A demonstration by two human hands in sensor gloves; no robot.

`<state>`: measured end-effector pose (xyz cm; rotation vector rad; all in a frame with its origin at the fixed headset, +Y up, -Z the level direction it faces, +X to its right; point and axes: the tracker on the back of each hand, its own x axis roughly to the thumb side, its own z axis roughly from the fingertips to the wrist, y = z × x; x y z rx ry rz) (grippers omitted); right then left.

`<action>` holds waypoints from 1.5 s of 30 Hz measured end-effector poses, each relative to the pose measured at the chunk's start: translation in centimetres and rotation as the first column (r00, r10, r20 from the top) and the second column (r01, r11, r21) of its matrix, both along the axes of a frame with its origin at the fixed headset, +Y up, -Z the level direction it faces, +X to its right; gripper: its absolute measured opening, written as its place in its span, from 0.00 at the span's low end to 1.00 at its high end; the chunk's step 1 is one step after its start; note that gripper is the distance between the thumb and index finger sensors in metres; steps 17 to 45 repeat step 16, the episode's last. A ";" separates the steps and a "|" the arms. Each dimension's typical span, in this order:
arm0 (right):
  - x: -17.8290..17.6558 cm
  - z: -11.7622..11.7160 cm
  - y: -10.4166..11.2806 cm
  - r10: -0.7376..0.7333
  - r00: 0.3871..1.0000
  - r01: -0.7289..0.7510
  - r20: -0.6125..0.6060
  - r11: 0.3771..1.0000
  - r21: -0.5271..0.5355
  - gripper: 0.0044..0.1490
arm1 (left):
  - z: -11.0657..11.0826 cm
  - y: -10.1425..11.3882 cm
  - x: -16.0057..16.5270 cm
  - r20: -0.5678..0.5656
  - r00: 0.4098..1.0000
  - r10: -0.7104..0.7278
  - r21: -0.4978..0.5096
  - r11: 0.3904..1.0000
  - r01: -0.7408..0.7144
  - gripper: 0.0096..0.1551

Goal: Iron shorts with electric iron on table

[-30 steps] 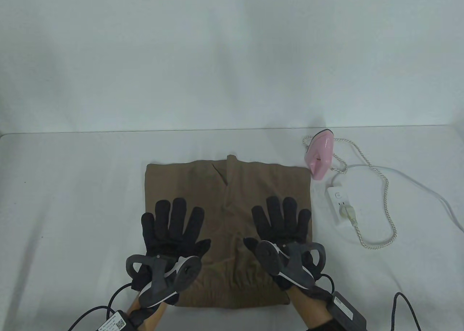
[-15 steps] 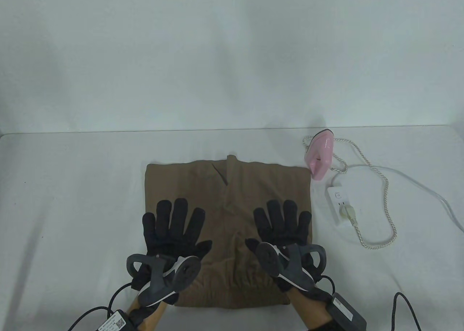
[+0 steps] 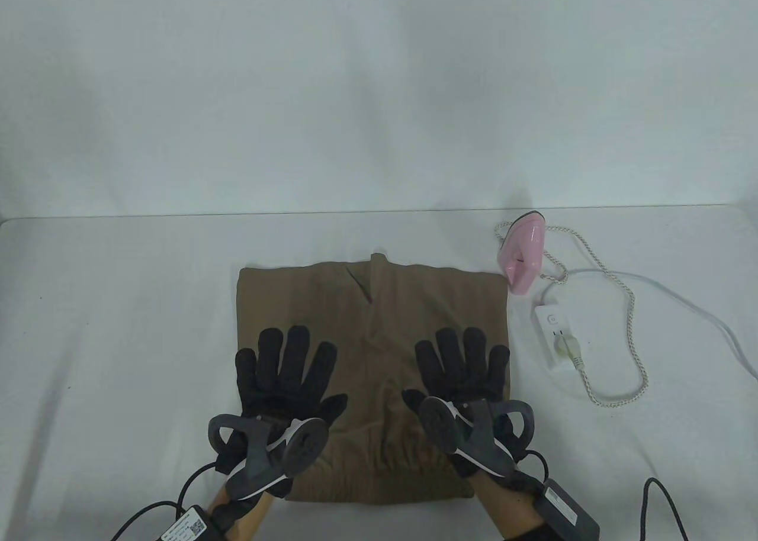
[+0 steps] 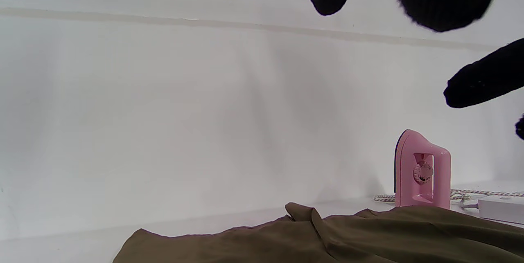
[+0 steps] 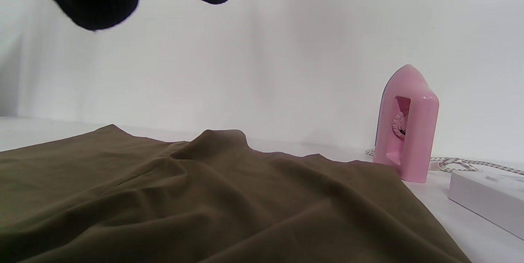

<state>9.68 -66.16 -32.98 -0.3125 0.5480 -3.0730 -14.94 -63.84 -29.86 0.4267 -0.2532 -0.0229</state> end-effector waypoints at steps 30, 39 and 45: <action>-0.1 0.1 0.0 0.014 1.000 -0.014 -0.003 1.000 -0.004 0.50 | 0.2 0.0 0.0 0.009 1.000 0.009 0.008 1.000 -0.009 0.47; -0.1 0.1 0.0 0.014 1.000 -0.014 -0.003 1.000 -0.004 0.50 | 0.2 0.0 0.0 0.009 1.000 0.009 0.008 1.000 -0.009 0.47; -0.1 0.1 0.0 0.014 1.000 -0.014 -0.003 1.000 -0.004 0.50 | 0.2 0.0 0.0 0.009 1.000 0.009 0.008 1.000 -0.009 0.47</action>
